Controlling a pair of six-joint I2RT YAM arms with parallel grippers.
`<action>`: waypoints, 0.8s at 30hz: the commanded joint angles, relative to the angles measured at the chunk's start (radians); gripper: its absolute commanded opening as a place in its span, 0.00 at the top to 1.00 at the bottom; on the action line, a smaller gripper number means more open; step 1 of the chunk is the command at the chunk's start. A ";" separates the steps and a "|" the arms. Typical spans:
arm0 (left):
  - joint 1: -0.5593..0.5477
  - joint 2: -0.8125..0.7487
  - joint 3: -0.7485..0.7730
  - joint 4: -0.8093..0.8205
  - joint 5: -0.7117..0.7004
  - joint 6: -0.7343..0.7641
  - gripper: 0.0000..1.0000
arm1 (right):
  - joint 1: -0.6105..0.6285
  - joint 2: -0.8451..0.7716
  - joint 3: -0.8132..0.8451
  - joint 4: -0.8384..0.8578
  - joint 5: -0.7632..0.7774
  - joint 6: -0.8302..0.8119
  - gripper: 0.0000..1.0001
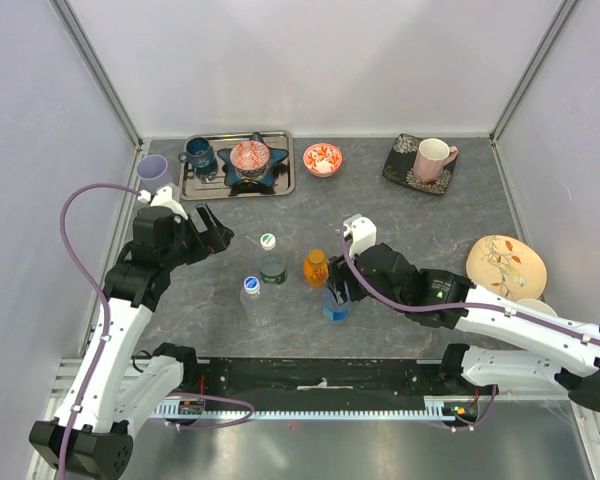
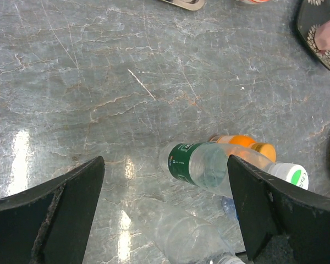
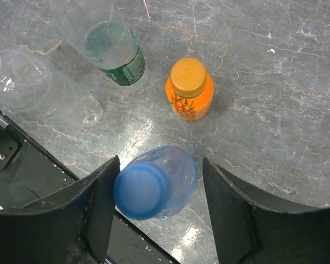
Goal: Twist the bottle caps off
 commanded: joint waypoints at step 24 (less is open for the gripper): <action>-0.004 0.039 0.307 0.278 0.171 0.072 0.00 | 0.005 -0.062 0.484 -0.188 0.312 0.031 1.00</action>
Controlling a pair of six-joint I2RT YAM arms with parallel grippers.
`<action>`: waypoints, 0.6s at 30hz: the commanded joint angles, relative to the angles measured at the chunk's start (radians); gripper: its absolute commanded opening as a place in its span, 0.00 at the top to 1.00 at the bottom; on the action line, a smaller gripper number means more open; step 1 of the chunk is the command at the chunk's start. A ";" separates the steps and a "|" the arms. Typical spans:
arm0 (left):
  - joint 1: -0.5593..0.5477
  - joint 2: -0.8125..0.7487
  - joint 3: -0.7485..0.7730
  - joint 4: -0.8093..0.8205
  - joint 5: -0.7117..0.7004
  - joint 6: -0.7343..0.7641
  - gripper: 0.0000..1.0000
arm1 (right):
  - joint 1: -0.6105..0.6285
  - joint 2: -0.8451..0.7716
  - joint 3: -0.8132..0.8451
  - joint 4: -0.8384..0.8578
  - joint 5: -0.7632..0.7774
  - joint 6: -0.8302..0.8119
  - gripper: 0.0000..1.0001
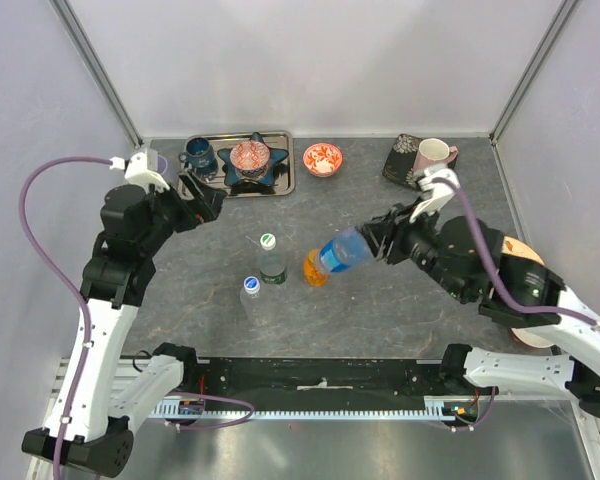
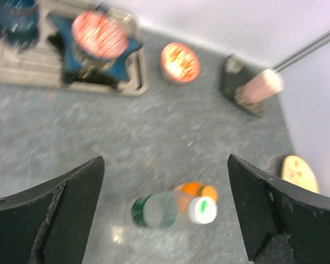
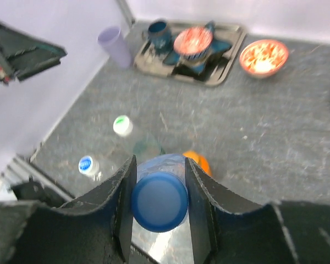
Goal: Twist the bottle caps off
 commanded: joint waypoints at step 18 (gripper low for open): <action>-0.205 0.294 0.352 0.350 0.886 0.247 0.00 | -0.589 0.270 0.284 0.271 -0.889 0.345 1.00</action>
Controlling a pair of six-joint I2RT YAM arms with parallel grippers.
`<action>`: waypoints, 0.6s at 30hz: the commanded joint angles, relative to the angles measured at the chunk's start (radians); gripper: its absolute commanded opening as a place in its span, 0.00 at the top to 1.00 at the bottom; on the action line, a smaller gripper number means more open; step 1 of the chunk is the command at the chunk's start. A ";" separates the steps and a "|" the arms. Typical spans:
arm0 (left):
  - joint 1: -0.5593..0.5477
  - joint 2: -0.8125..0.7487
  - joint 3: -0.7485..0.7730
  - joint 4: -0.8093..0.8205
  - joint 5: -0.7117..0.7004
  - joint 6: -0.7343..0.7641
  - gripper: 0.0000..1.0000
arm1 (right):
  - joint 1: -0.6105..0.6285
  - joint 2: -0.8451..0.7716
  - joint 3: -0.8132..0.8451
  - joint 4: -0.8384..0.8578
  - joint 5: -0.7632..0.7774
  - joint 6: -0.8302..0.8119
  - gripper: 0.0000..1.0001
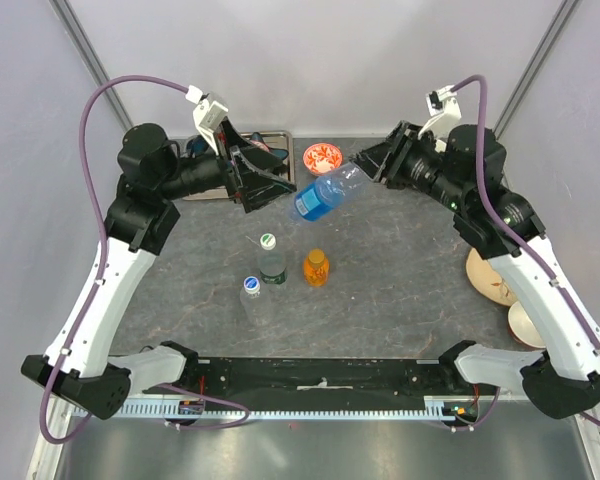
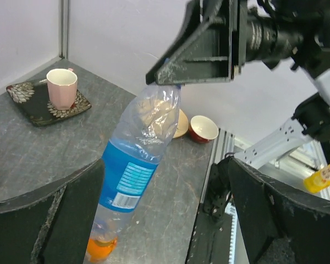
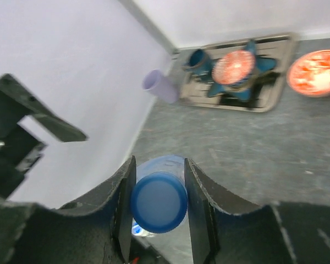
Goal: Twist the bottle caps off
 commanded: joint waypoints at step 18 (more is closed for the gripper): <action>-0.144 0.088 0.049 -0.089 0.064 0.231 0.00 | -0.057 0.068 0.028 0.270 -0.544 0.145 1.00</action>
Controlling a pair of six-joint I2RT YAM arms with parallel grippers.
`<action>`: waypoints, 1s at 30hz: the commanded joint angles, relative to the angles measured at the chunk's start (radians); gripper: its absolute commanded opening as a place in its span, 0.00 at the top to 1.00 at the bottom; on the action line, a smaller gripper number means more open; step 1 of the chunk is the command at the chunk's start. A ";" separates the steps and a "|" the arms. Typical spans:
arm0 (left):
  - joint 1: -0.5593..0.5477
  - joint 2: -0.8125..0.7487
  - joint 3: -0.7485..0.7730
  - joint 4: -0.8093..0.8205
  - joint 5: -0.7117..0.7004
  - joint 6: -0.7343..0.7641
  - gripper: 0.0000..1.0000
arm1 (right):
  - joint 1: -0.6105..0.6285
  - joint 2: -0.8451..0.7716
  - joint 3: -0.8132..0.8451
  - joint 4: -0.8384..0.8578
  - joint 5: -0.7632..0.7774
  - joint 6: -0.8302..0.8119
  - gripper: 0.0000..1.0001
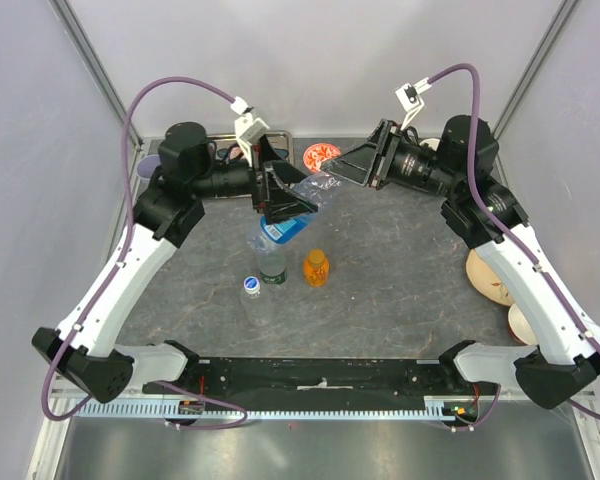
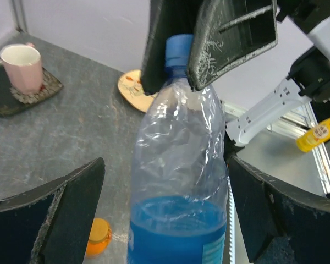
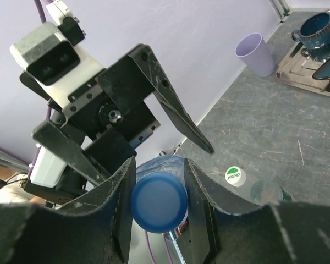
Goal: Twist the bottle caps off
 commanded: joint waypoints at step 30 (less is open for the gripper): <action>-0.094 -0.053 -0.074 -0.062 -0.105 0.142 0.46 | 0.002 -0.051 0.078 -0.043 0.160 -0.117 0.13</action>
